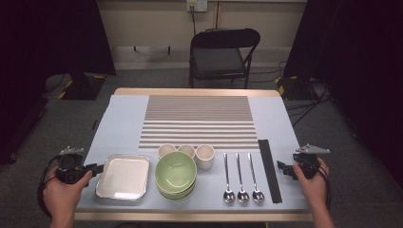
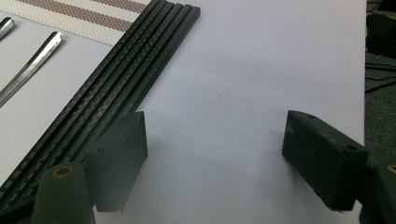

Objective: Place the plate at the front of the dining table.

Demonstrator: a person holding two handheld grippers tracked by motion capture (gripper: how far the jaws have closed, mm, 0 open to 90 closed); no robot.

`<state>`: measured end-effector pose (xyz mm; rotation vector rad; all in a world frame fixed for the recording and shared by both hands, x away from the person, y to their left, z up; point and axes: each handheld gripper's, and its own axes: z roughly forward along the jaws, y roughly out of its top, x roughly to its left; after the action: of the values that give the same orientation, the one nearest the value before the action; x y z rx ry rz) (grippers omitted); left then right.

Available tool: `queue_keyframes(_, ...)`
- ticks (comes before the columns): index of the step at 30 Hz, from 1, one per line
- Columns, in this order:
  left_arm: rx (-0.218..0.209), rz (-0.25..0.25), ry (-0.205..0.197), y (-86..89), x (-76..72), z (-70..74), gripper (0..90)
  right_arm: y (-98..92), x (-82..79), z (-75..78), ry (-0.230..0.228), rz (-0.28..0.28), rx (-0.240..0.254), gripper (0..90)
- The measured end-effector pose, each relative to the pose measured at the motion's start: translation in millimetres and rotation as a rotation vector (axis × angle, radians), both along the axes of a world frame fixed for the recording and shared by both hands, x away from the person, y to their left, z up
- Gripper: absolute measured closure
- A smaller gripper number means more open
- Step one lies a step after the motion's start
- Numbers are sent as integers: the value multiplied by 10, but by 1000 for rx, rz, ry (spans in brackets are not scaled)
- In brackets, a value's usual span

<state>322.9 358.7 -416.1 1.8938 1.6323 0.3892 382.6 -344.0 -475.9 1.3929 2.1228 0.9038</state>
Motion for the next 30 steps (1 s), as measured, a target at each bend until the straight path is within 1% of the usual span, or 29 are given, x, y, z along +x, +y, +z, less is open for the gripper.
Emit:
queue_keyframes(3, 20, 0, 10, -5, 9, -13, 699, 1, -1, 1, 1, -2, 0, 211)
queue_keyframes(6, 14, -6, 17, -13, 20, -33, 713, 1, -1, 1, 1, -1, 0, 211)
queue_keyframes(8, 28, -14, 27, -13, 29, -46, 721, 1, 0, 0, 0, -1, 1, 212)
queue_keyframes(9, 27, -6, 31, -16, 29, -51, 729, 2, 0, 0, 1, -2, 2, 211)
queue_keyframes(10, 26, -9, 32, -14, 30, -55, 738, 1, 0, 0, 0, -1, 1, 211)
queue_keyframes(12, 41, -9, 27, -20, 33, -56, 759, 2, 0, 1, 2, -3, 2, 211)
queue_keyframes(14, 32, -3, 39, -29, 35, -55, 782, 2, 0, 1, 2, -3, 2, 211)
queue_keyframes(15, 35, -10, 37, -28, 36, -54, 784, 1, 0, 1, 2, -2, 2, 211)
queue_keyframes(16, 30, -11, 44, -32, 37, -55, 792, 2, 0, 1, 2, -2, 2, 211)
queue_keyframes(19, 33, -1, 59, -36, 39, -57, 809, 2, 0, 1, 2, -3, 2, 211)
queue_keyframes(21, 27, -1, 57, -29, 40, -61, 820, 1, 0, 1, 2, -2, 2, 211)
queue_keyframes(23, 21, -5, 65, -18, 40, -64, 828, 1, 0, 0, 2, -2, 2, 211)
queue_keyframes(30, -3, 5, 75, -8, 41, -73, 868, 2, -1, 1, 3, -3, 2, 211)
